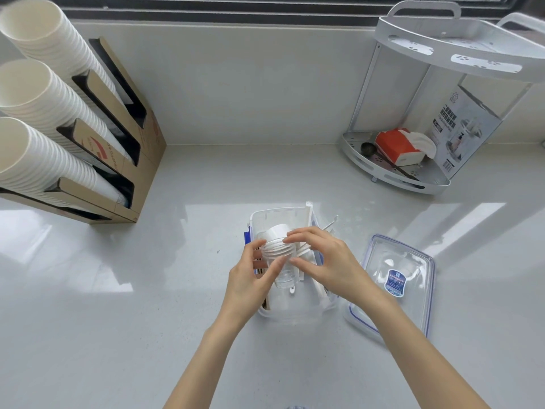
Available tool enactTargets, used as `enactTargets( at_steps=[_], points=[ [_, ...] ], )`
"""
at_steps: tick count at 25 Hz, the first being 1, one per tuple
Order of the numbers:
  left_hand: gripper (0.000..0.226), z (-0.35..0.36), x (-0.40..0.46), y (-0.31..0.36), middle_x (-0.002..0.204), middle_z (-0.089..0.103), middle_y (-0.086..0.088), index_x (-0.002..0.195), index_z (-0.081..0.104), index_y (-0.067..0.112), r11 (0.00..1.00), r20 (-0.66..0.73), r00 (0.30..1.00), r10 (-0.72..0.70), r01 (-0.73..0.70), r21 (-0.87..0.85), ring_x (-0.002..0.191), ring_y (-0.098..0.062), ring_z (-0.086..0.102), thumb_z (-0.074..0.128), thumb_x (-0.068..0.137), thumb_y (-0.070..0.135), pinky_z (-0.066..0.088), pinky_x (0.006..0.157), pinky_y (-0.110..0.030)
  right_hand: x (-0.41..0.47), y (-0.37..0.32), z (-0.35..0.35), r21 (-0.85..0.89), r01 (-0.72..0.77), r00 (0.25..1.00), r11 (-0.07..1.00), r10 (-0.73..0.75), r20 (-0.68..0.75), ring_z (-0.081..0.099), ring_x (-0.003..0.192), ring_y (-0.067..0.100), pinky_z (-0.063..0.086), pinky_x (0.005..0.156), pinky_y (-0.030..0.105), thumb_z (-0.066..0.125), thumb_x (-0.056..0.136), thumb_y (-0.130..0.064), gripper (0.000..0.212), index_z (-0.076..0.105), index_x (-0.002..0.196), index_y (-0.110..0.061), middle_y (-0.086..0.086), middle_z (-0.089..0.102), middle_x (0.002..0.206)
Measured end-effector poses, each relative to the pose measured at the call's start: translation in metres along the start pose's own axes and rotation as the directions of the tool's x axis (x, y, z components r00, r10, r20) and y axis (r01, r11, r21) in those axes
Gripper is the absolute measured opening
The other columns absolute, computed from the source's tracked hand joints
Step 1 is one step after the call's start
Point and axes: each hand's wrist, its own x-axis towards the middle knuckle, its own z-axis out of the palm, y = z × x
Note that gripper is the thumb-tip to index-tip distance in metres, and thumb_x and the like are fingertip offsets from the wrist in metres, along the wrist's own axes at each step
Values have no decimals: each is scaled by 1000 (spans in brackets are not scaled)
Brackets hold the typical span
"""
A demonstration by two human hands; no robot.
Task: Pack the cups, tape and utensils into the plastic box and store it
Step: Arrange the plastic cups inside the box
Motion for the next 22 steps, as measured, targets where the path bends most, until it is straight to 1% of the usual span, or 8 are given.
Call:
enactTargets(
  at_steps=[3,8,10,14,16,18,20,22],
  points=[
    [44,4,-1,-2,110,53,7,122,47,17,999,3,1000,-2,2,52,91,-9,55,58,82,32,38,66,6,1,2,2,19,-13,1000,1000,13,-25,56,101,6,33,87,-1,64,84,-16,18,68,102,-15,-10,58,101],
    [41,3,0,-3,107,48,8,118,52,18,995,-16,998,63,-62,80,91,2,52,64,79,25,41,66,3,0,10,2,6,-10,1000,1000,10,21,50,84,-20,35,79,-1,63,84,-17,13,69,96,-13,-10,57,92],
    [35,2,0,-3,101,48,12,113,55,19,987,3,993,121,-121,105,91,1,52,65,79,22,44,65,-1,-1,12,4,-2,-36,998,999,37,41,50,83,-21,36,78,-1,64,84,-19,13,69,96,-14,-10,57,90],
    [26,0,2,-11,94,48,21,105,62,20,961,4,986,168,-164,221,94,-9,54,61,81,28,48,75,-17,1,11,5,-15,-87,993,996,88,78,53,82,-6,41,85,14,63,85,-22,14,68,97,-17,-4,62,92],
    [22,1,3,-17,89,46,25,102,63,20,937,7,983,184,-177,301,95,-10,50,61,81,29,42,77,-14,1,10,7,-51,-110,986,993,115,117,53,85,3,43,88,23,61,86,-24,16,68,98,-17,-14,58,86],
    [20,2,3,-21,89,49,23,100,64,20,898,29,977,211,-205,389,92,-12,46,60,82,28,37,78,-12,2,11,11,-105,-108,980,989,123,156,52,87,4,42,85,21,60,86,-25,19,68,101,-18,-24,50,81],
    [19,3,2,-25,96,59,12,99,65,20,852,59,974,218,-219,476,94,-16,47,59,83,28,35,81,-21,1,14,18,-136,-107,971,985,133,201,56,89,7,42,83,19,60,86,-26,20,68,102,-18,-16,58,88],
    [19,2,2,-28,101,64,6,100,65,22,808,71,976,208,-212,549,99,-18,48,56,84,29,29,80,-23,1,18,26,-162,-124,961,979,160,227,59,98,14,46,89,28,60,86,-25,20,68,103,-19,-2,66,102]
  ],
)
